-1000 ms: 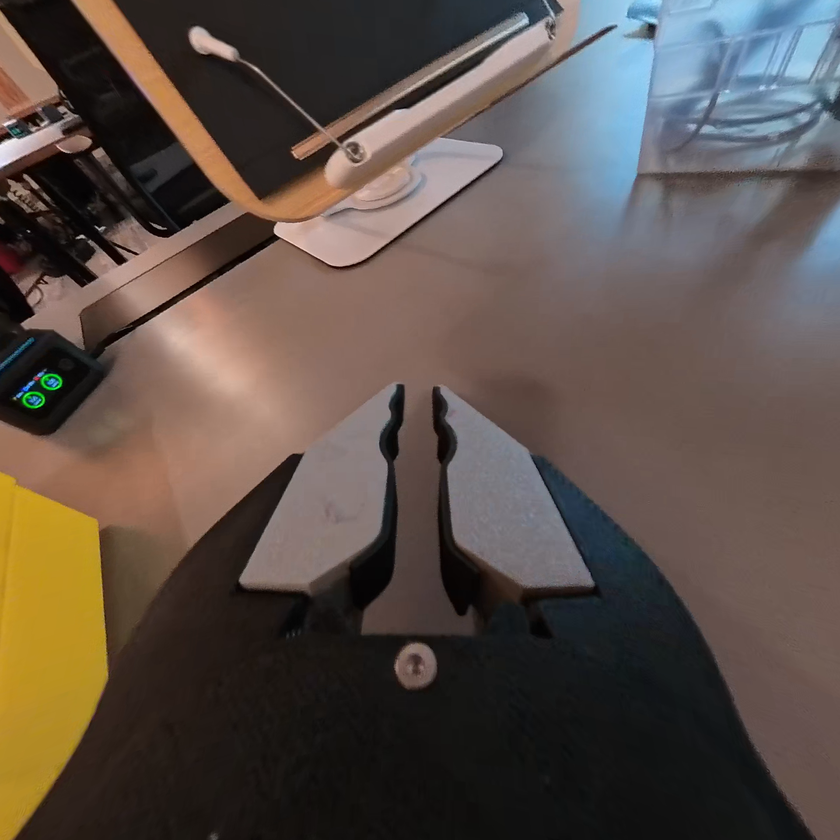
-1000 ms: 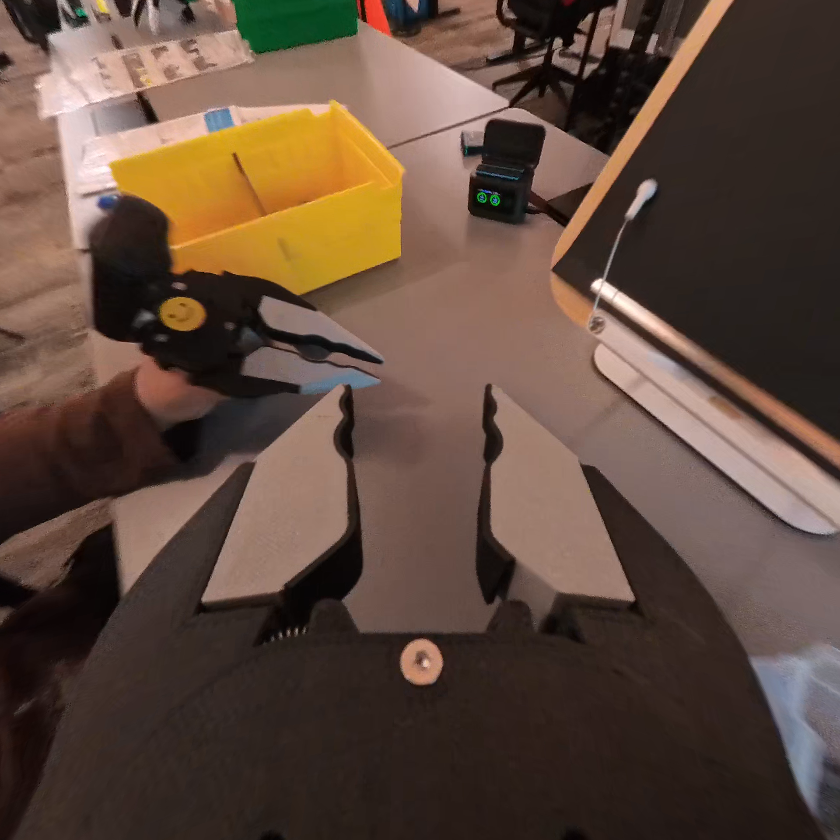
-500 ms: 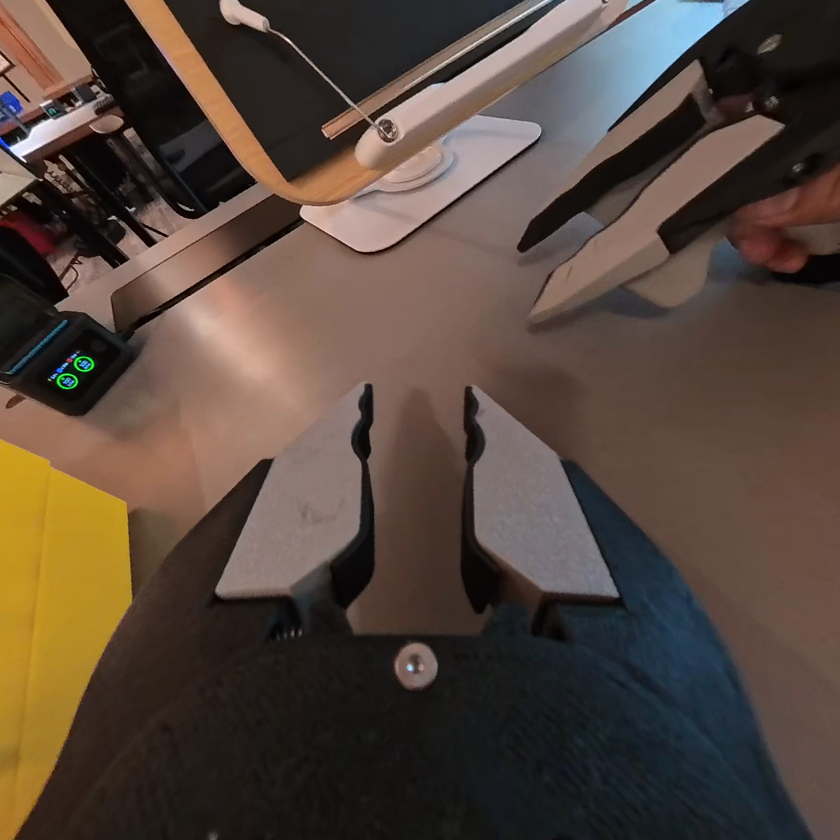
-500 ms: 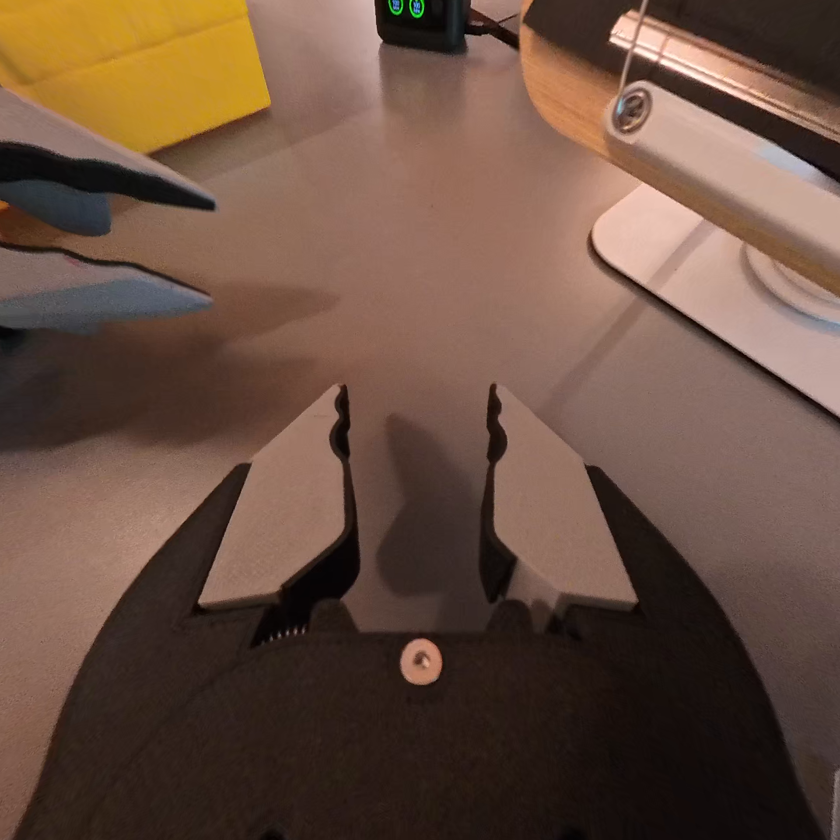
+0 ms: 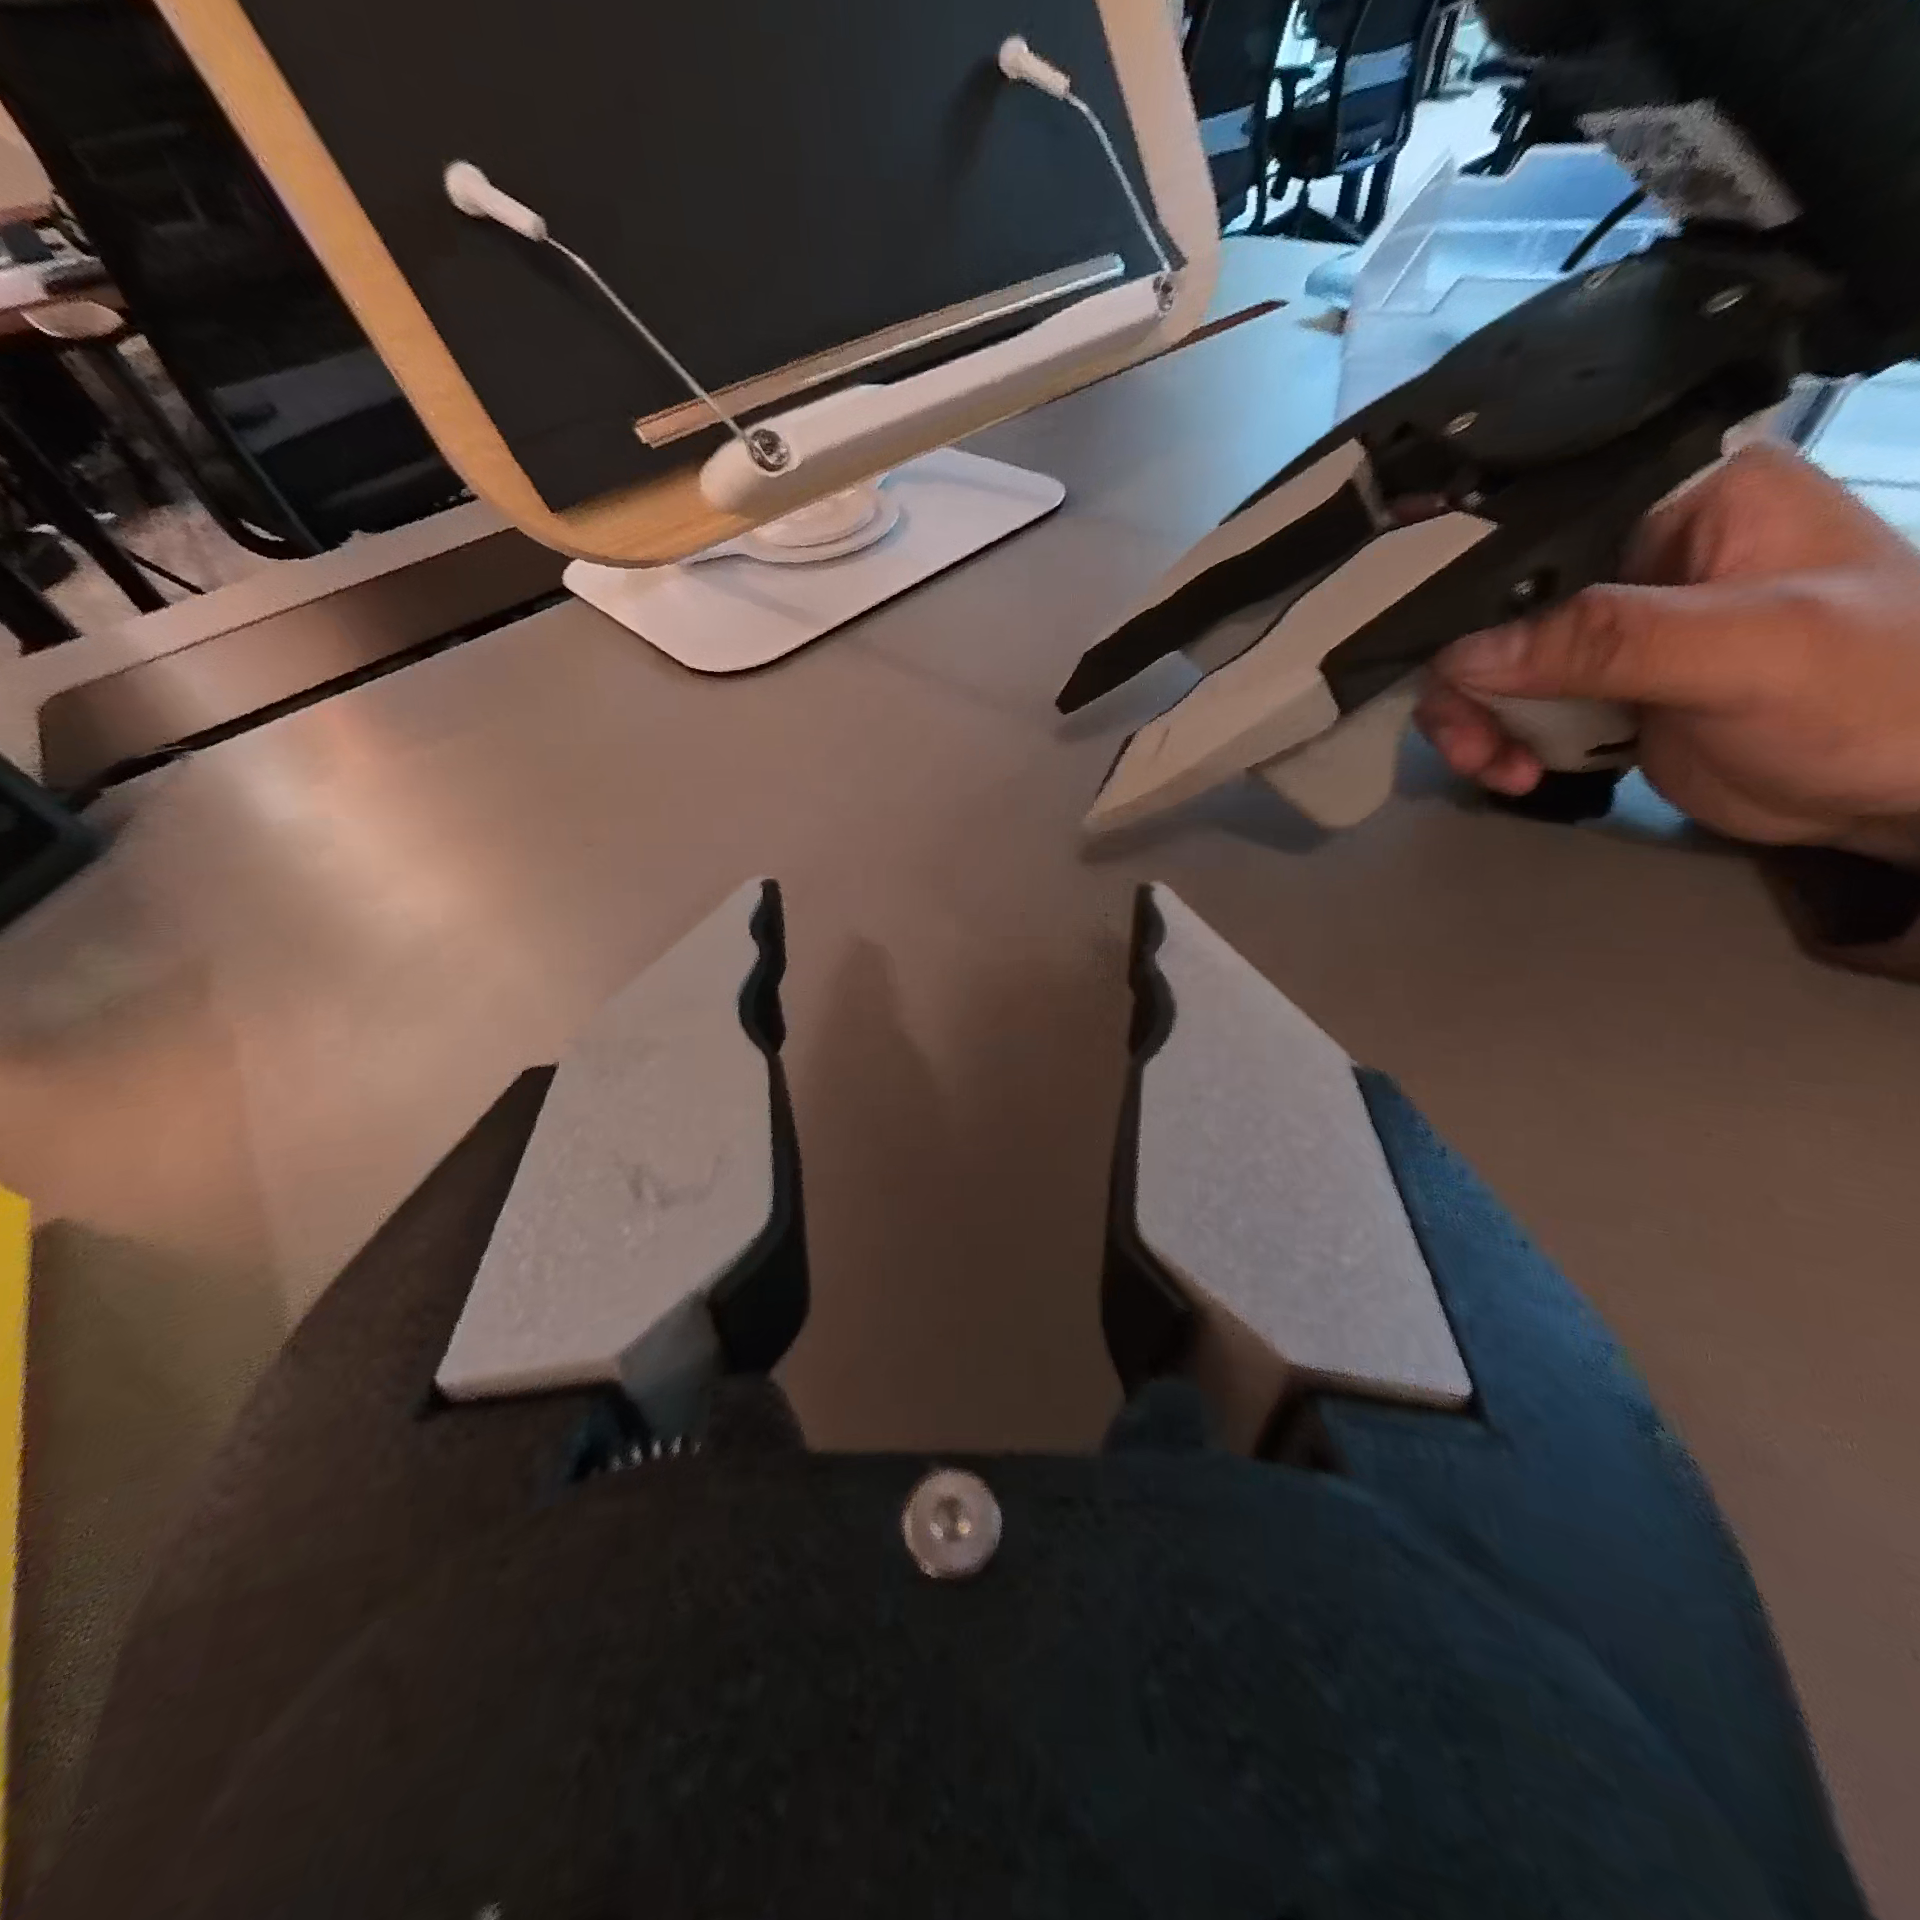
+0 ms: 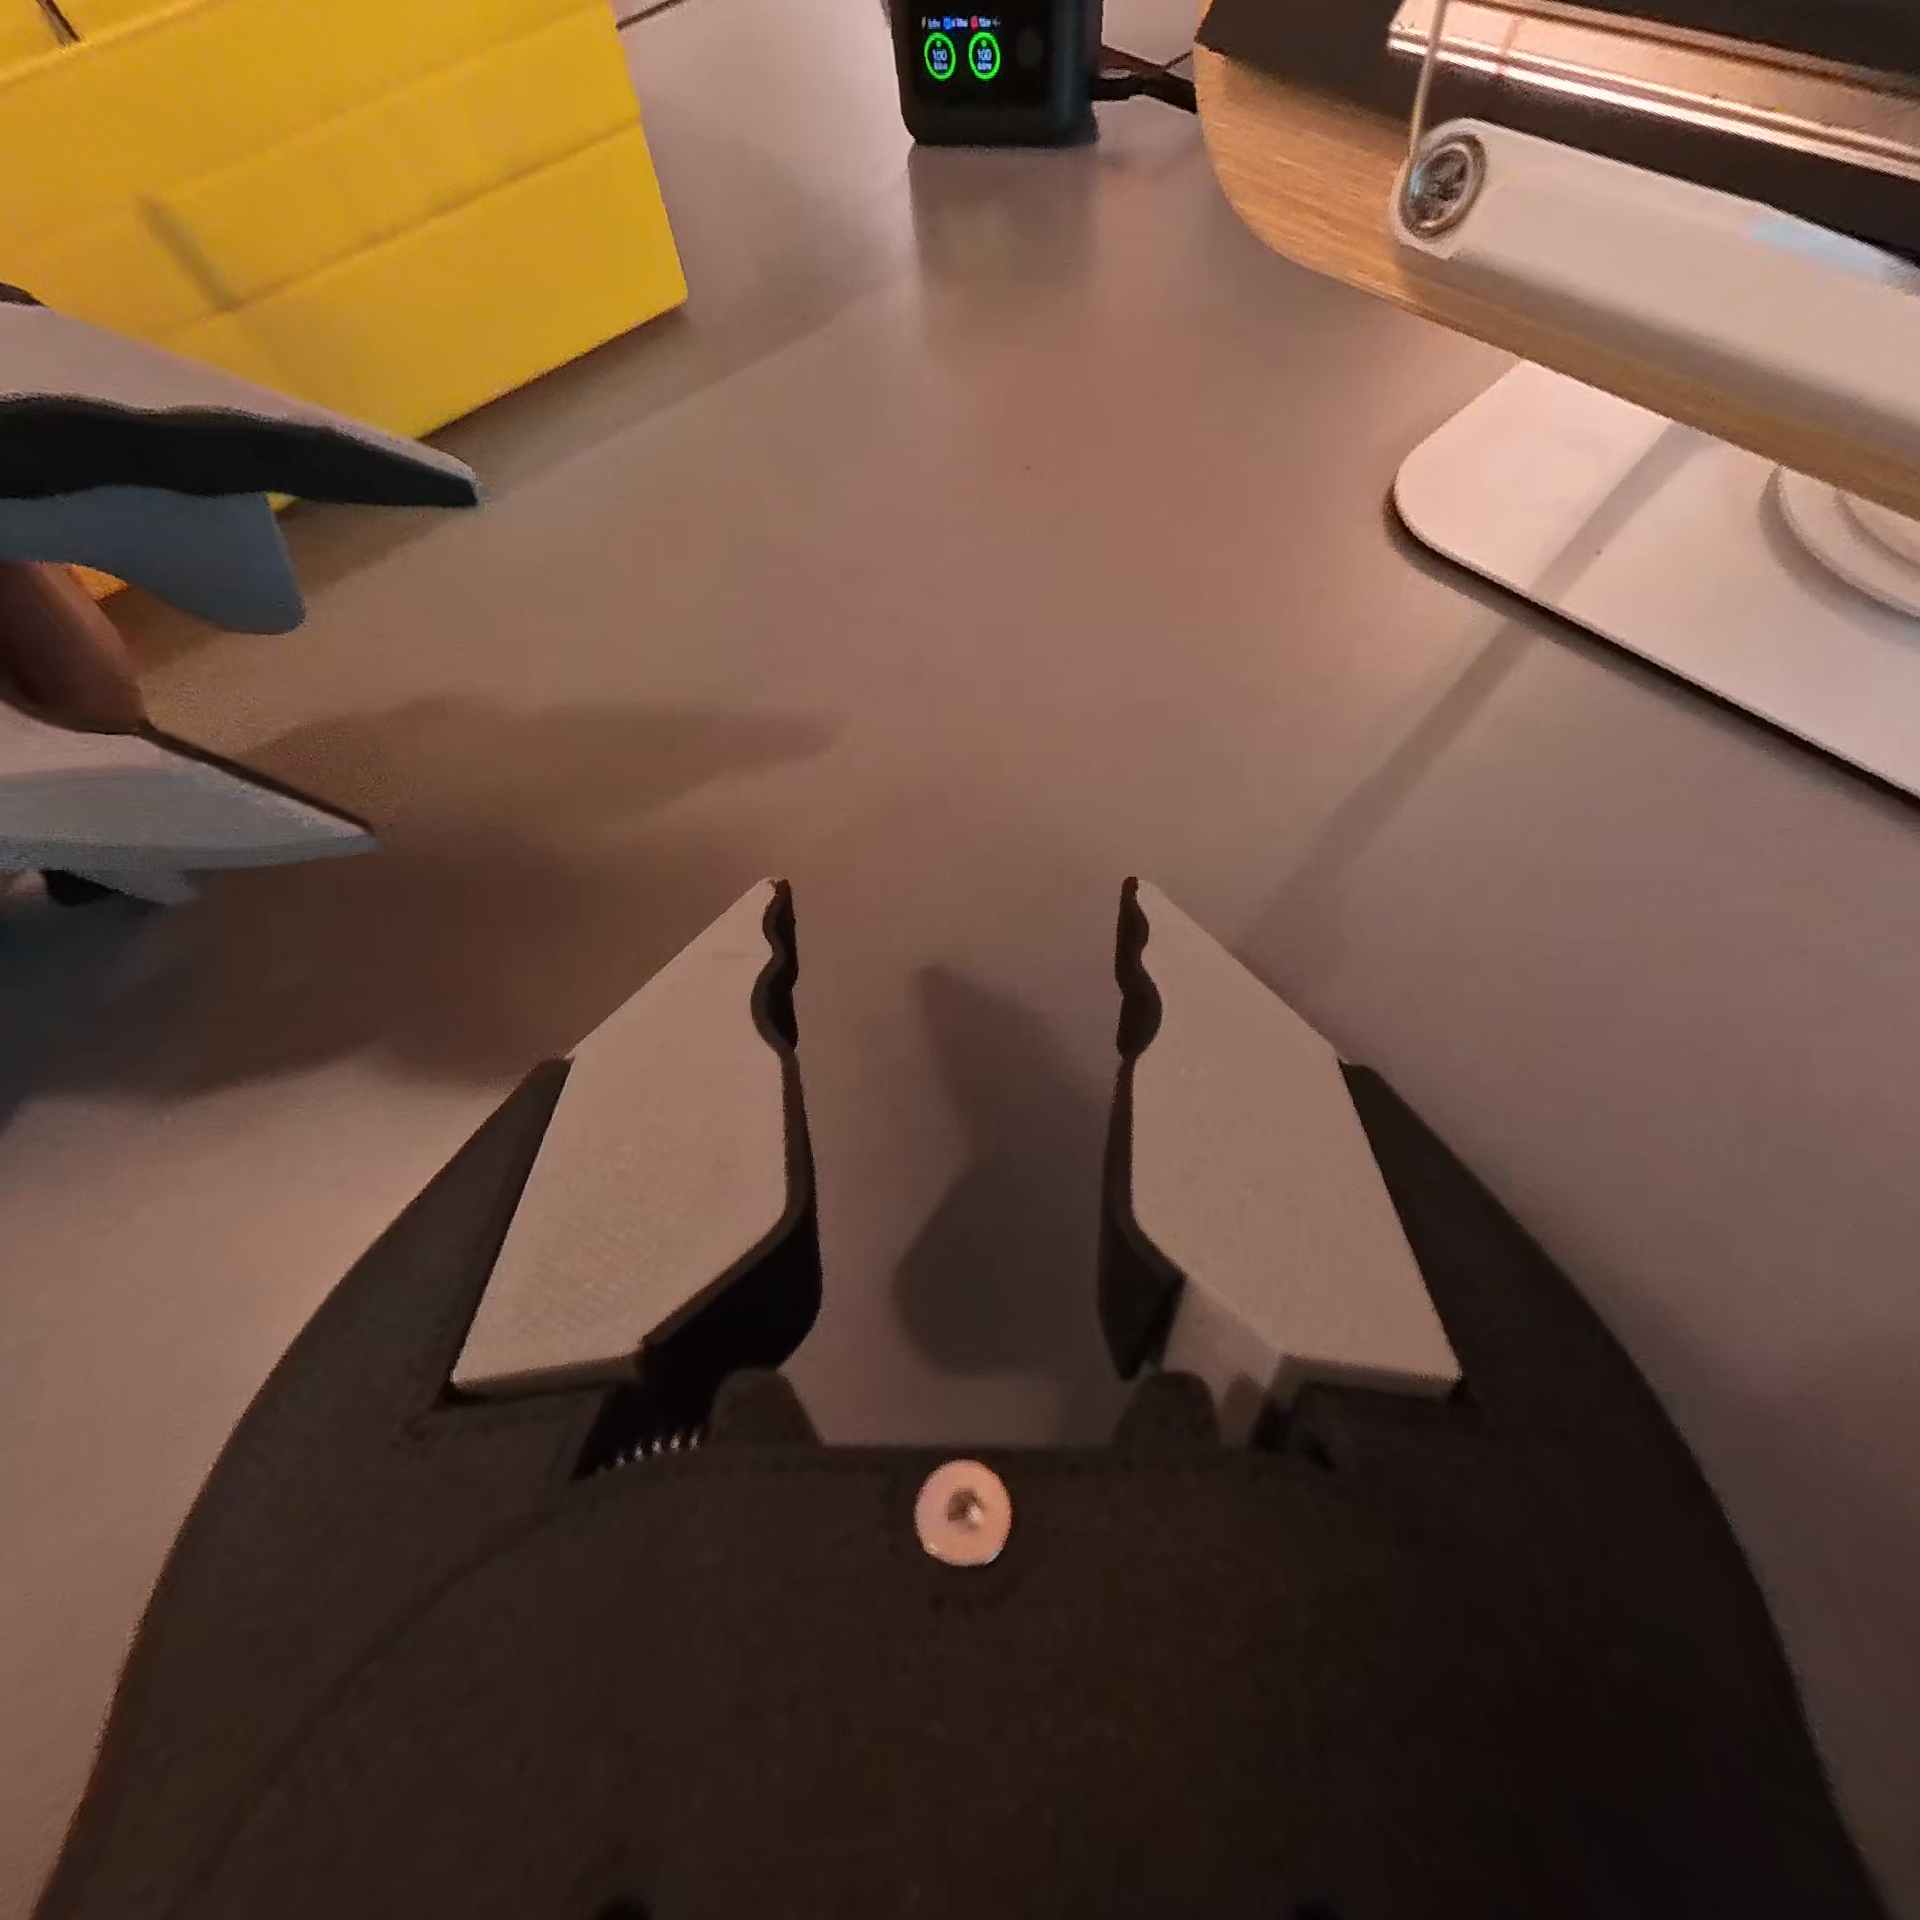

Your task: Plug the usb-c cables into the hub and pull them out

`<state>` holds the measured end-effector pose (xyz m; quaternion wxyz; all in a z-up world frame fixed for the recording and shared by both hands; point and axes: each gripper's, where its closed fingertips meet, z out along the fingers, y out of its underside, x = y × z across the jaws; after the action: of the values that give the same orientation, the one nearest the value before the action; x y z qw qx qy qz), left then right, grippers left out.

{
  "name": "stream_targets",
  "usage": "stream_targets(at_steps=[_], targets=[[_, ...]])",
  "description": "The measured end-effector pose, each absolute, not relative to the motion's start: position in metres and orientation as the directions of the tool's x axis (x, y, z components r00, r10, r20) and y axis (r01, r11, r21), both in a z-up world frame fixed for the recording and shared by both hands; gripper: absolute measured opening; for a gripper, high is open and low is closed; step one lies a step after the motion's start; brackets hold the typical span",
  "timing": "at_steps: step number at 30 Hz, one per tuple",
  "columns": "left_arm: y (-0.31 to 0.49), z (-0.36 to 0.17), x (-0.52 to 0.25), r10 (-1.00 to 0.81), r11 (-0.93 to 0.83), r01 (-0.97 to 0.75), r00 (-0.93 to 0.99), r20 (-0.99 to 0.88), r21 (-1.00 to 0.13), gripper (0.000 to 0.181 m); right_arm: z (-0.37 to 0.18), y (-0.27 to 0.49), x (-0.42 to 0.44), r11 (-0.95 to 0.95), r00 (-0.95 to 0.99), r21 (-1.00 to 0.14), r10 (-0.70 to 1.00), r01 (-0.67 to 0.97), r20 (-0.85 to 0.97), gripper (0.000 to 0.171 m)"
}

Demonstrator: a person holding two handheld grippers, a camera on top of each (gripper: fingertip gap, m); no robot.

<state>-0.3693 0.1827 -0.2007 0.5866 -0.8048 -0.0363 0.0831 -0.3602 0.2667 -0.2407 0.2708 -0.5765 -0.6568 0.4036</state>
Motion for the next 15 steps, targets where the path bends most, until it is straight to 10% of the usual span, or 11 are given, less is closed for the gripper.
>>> stream_targets(at_steps=[8,15], targets=[[0.177,-0.182,-0.361,0.059,-0.198,0.089,0.995,0.079,-0.976,0.095,-0.243,0.266,-0.361,0.011,-0.193,-0.832,0.974,0.555,-0.116,0.059],[0.159,-0.147,-0.303,-0.029,-0.037,-0.065,0.998,-0.063,-0.997,0.083,-0.249,0.265,-0.361,0.043,-0.195,-0.814,0.977,0.58,-0.088,0.058]])
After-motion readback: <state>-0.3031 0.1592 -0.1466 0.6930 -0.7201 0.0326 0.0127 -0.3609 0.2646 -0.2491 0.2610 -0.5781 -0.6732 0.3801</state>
